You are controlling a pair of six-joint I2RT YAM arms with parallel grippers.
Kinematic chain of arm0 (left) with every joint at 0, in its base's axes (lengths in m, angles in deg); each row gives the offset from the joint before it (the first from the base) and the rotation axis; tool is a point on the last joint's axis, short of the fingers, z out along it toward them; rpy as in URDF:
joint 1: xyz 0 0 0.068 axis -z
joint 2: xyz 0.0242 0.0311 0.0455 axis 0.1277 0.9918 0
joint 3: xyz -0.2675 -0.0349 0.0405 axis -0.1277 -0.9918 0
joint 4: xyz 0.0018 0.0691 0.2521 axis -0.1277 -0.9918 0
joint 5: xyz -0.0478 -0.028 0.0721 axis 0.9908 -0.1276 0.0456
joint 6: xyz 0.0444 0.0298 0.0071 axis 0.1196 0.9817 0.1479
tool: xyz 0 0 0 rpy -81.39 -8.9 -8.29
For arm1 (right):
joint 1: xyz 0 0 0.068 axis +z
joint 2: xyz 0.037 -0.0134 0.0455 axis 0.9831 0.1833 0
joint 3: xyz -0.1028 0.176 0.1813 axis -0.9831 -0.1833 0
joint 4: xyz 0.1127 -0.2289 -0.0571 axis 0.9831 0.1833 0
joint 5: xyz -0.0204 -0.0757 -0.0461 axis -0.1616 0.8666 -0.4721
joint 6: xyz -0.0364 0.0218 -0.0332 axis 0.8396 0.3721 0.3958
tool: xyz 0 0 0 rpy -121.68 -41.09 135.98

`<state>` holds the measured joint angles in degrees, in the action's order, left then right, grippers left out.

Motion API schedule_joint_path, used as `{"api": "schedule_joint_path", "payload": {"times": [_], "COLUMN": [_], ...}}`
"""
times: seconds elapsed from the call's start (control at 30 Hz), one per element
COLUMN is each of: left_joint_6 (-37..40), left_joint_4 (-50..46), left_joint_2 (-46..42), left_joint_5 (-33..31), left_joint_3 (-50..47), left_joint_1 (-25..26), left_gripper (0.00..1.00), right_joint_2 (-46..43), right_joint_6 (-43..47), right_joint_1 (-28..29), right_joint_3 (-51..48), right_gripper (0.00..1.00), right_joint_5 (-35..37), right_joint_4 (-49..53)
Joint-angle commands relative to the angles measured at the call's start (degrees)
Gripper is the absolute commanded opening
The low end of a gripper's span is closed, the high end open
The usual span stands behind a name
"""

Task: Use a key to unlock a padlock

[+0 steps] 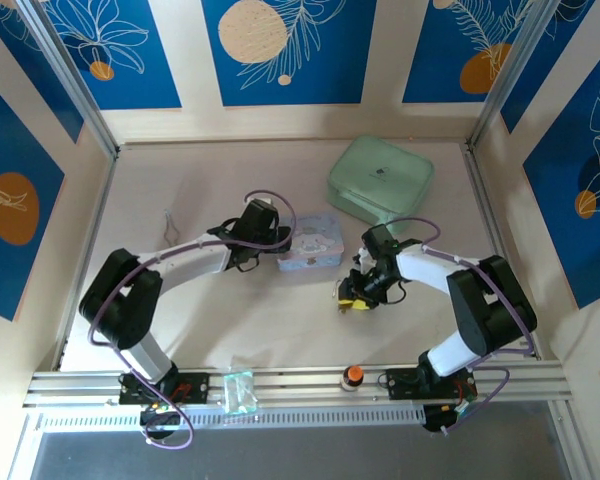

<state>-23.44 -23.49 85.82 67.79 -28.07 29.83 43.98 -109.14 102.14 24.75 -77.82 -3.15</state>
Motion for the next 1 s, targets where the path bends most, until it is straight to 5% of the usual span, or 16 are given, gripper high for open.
{"api": "schedule_joint_path", "payload": {"times": [0.0,0.13,0.27,0.67,0.87,0.97], "left_joint_6": [1.8,2.6,9.1,24.9,31.6,28.0], "left_joint_4": [-3.2,-1.8,2.9,16.8,31.3,38.4], "left_joint_2": [-5.1,-12.4,-20.4,-21.5,-21.4,-17.8], "left_joint_5": [-0.4,-3.1,-15.3,-23.4,-19.8,-16.1], "left_joint_3": [1.5,-2.8,-10.6,-23.2,-29.9,-33.3], "left_joint_1": [-1.0,-2.6,-3.5,-16.6,-22.7,-27.2], "left_gripper": [0.96,0.99,0.99,0.99,1.00,0.99], "right_joint_2": [-1.9,-6.6,-14.2,-21.1,-20.3,-19.2], "right_joint_6": [0.0,-0.1,1.5,16.9,17.2,16.9], "right_joint_1": [0.0,0.3,0.4,-9.0,-19.8,-21.8], "right_joint_3": [0.6,2.0,3.3,-4.0,-12.8,-18.7], "right_gripper": [0.42,0.57,0.65,0.73,0.74,0.74], "right_joint_5": [5.5,10.3,20.1,42.3,37.0,34.8], "right_joint_4": [7.7,8.5,6.7,-23.9,-41.7,-55.0]}}
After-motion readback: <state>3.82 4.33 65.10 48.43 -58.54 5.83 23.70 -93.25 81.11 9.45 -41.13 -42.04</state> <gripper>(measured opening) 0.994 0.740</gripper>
